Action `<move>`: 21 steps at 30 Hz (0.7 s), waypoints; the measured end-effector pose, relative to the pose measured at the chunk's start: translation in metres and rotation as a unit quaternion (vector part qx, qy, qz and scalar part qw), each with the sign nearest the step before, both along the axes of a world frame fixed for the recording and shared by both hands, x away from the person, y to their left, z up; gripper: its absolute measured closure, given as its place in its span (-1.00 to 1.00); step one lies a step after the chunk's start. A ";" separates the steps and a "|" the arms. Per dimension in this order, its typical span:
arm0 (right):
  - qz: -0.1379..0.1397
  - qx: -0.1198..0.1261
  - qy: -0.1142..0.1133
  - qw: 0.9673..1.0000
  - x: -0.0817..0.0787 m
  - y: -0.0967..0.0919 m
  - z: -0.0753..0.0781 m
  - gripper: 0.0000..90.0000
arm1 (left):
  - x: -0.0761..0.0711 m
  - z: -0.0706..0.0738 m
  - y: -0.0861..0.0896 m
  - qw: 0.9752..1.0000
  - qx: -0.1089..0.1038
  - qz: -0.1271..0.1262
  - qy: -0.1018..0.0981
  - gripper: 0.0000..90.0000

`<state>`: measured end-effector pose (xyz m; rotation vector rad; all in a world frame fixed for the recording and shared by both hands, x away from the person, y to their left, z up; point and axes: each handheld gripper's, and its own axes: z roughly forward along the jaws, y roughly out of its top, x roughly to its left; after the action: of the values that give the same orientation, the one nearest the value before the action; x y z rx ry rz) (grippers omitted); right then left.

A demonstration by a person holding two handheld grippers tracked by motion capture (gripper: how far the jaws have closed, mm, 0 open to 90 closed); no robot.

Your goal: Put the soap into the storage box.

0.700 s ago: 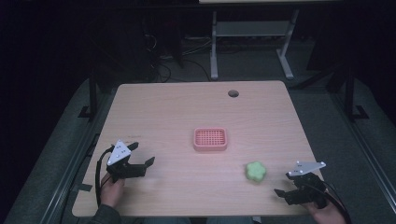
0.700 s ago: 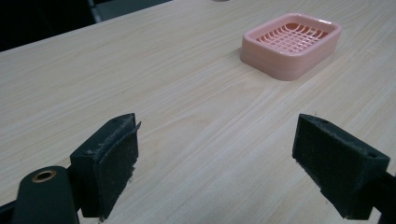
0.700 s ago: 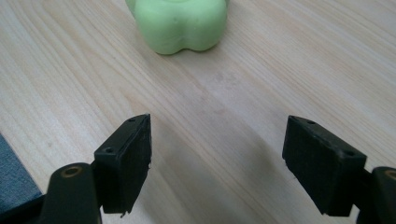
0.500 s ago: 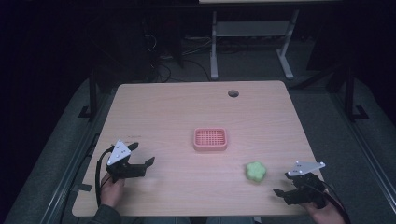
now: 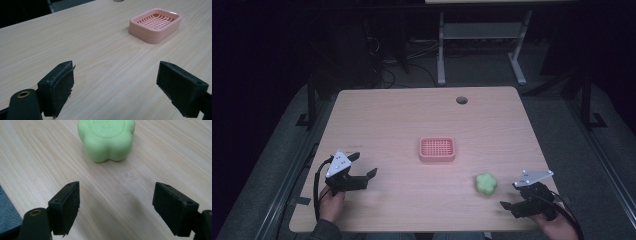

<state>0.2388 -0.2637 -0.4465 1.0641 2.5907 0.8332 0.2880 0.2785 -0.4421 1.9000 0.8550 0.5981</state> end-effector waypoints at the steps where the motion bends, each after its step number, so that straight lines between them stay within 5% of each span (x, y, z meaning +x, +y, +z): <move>1: 0.002 -0.003 0.001 1.000 0.001 0.001 0.001 -0.53 | 0.000 0.000 0.000 1.000 -0.001 0.001 0.001 -0.69; 21: 0.034 -0.044 0.029 0.998 0.030 0.028 0.019 -0.61 | 0.000 0.001 0.005 1.000 -0.011 0.007 -0.002 -0.69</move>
<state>0.2691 -0.2353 -0.4279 0.9951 2.6992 0.7043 0.2880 0.2839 -0.4411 1.8735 0.8693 0.5984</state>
